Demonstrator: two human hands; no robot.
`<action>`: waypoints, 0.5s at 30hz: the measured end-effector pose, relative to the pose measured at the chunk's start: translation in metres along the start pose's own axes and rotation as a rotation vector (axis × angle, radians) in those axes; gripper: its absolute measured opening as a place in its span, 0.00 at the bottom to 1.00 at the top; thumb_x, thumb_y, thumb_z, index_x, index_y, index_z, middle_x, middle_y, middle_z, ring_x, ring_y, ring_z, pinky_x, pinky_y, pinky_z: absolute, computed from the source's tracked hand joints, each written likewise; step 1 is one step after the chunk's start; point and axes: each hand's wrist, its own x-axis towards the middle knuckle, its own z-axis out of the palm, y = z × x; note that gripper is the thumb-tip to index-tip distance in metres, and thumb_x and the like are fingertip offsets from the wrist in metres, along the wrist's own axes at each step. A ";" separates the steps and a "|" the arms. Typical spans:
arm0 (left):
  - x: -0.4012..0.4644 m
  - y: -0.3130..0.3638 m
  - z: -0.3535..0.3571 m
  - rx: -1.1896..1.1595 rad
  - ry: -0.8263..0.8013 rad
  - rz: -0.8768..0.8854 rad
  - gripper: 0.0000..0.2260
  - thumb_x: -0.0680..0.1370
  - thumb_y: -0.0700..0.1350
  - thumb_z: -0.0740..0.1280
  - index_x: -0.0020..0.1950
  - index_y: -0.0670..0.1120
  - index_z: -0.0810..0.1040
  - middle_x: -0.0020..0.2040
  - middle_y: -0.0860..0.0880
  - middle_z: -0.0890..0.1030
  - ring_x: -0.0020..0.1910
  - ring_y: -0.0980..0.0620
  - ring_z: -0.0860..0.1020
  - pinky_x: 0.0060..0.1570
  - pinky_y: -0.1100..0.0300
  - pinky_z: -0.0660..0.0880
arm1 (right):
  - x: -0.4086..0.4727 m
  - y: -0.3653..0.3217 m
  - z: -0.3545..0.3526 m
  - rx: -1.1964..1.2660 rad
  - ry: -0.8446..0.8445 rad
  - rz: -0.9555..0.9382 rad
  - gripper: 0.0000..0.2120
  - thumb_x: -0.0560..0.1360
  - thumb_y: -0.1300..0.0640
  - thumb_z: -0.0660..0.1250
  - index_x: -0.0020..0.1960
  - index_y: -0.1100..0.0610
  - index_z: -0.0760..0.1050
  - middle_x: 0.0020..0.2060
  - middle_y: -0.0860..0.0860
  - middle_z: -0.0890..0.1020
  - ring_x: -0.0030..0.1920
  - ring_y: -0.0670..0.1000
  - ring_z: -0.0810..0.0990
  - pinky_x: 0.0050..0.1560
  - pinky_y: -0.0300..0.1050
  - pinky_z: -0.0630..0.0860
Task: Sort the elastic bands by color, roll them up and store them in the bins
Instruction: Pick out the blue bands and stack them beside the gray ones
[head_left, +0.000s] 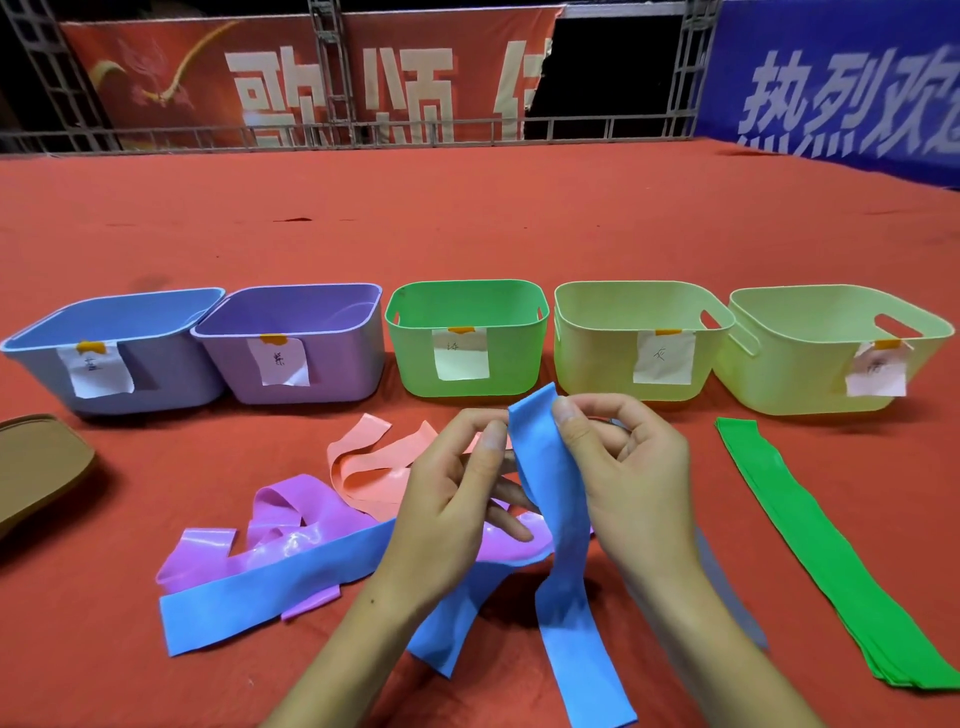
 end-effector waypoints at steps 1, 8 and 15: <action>0.000 -0.001 0.001 0.011 0.014 0.003 0.10 0.83 0.57 0.65 0.53 0.52 0.81 0.41 0.36 0.80 0.34 0.41 0.83 0.31 0.52 0.81 | 0.000 0.001 0.001 -0.003 0.003 -0.004 0.03 0.80 0.57 0.74 0.48 0.56 0.82 0.34 0.53 0.87 0.35 0.47 0.80 0.39 0.45 0.77; -0.001 -0.007 -0.002 0.151 0.166 0.100 0.02 0.83 0.48 0.69 0.51 0.54 0.81 0.29 0.46 0.77 0.27 0.45 0.79 0.30 0.47 0.79 | -0.006 -0.001 0.005 -0.065 -0.033 -0.029 0.03 0.79 0.57 0.74 0.48 0.55 0.81 0.36 0.51 0.87 0.36 0.45 0.84 0.38 0.38 0.78; 0.006 0.001 -0.013 0.151 0.280 0.153 0.04 0.84 0.47 0.66 0.54 0.48 0.80 0.27 0.44 0.77 0.24 0.48 0.76 0.25 0.52 0.75 | -0.002 0.007 -0.001 -0.265 -0.147 -0.021 0.08 0.78 0.46 0.75 0.51 0.47 0.78 0.34 0.49 0.86 0.36 0.56 0.86 0.44 0.62 0.83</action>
